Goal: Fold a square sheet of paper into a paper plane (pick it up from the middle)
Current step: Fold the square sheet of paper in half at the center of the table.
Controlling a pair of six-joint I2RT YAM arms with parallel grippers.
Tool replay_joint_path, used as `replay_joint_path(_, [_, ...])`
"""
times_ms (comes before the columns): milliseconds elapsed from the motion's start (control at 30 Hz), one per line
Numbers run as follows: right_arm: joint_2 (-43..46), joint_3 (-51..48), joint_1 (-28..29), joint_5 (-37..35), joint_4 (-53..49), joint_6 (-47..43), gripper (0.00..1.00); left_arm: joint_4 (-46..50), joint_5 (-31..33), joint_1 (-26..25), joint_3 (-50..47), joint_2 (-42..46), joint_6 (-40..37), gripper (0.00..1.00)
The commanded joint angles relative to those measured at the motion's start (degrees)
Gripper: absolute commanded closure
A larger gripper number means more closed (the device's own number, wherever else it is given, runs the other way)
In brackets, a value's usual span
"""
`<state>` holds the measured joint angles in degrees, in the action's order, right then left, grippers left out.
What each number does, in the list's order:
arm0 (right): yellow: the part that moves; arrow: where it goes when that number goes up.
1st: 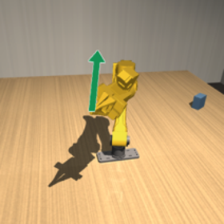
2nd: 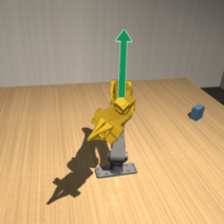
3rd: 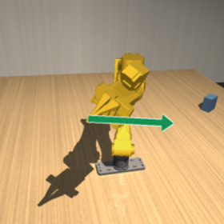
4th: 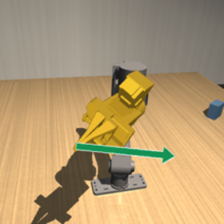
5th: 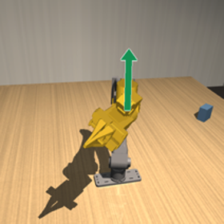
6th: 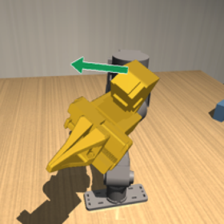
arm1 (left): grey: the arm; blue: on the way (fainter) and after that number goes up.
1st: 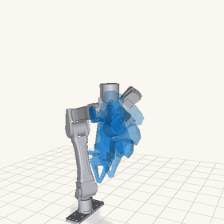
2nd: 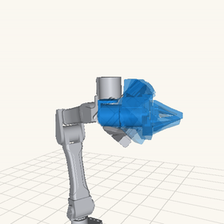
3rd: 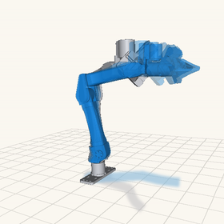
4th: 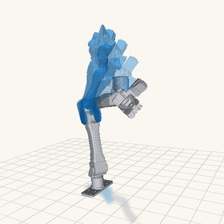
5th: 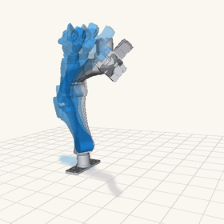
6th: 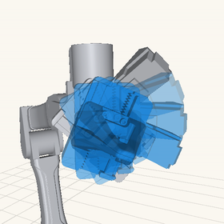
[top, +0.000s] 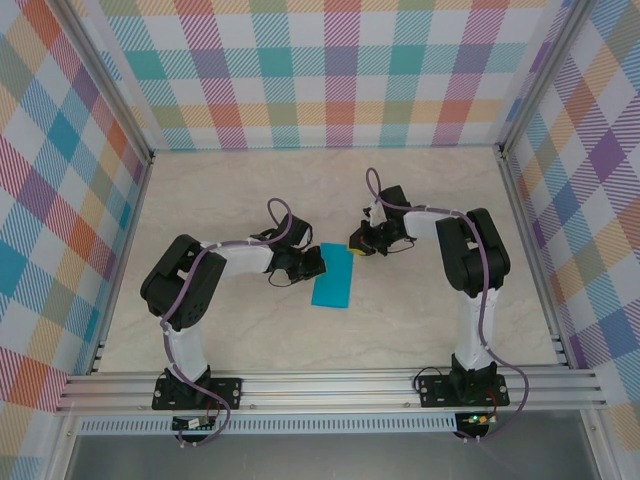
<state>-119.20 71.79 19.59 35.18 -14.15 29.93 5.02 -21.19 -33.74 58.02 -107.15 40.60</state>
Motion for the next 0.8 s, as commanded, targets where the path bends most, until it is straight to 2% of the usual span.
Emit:
replay_joint_path(0, [-0.59,1.72,-0.04,-0.73,-3.16,-1.59,1.0,9.01,3.97,-0.72,-1.59,-1.7,-1.32,1.0])
replay_joint_path(333, [-0.98,5.49,-0.7,0.74,-4.26,-1.15,1.0,9.37,4.05,-0.72,-1.34,-1.48,-1.47,1.0])
replay_joint_path(767, [-4.27,2.58,-0.79,-1.84,-3.05,-0.81,1.0,9.2,3.84,-0.72,-1.18,-1.58,-1.34,1.0])
